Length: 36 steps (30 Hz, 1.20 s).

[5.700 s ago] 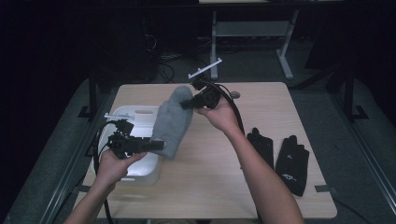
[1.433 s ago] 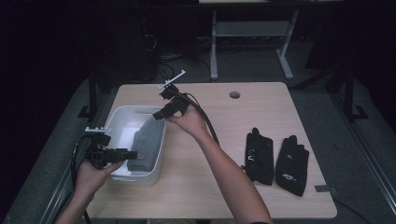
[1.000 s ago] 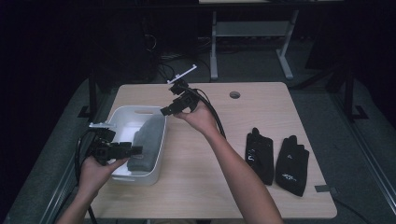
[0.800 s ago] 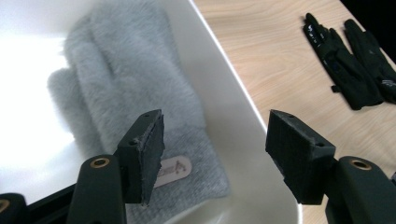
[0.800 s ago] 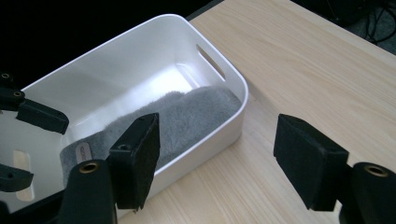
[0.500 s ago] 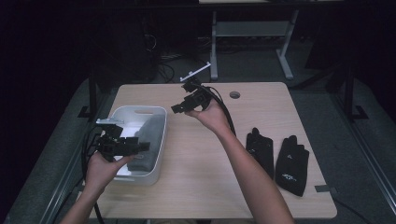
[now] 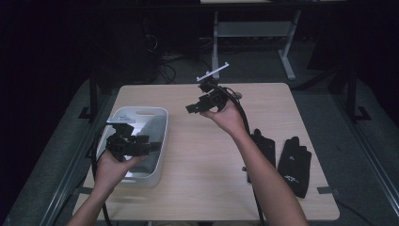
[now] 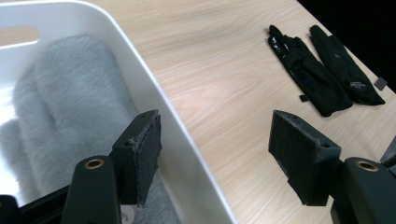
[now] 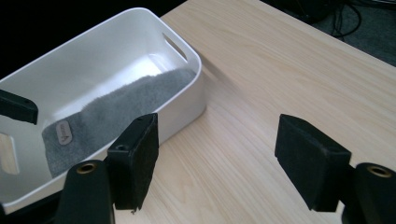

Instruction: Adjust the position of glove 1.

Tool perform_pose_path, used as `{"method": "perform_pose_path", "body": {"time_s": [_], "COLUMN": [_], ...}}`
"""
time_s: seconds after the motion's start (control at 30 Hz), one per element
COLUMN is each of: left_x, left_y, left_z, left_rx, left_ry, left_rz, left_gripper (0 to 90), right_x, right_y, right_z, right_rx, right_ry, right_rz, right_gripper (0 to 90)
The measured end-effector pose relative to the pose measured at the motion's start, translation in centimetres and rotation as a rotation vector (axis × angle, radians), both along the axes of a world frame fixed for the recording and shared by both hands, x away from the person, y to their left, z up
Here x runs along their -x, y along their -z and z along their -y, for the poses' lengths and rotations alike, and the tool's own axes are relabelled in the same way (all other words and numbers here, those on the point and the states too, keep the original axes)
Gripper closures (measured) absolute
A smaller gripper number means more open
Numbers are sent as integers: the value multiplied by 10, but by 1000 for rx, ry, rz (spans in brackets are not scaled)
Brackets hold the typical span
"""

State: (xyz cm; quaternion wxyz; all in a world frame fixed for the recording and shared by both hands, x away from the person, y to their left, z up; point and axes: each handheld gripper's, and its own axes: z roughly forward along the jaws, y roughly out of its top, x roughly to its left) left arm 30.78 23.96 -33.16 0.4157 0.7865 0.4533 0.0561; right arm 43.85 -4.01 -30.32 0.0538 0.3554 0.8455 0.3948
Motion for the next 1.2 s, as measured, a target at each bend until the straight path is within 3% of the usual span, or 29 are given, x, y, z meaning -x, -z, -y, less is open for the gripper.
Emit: {"method": "perform_pose_path", "body": {"time_s": [1.2], "left_x": [4], "left_y": [-5], "left_z": [67], "left_rx": [-16], "left_ry": [130], "left_rz": [43], "left_gripper": [275], "right_x": [24], "right_y": [7], "right_z": [102], "right_rx": [3], "right_ry": [133], "right_rz": [-9], "right_gripper": [289]}}
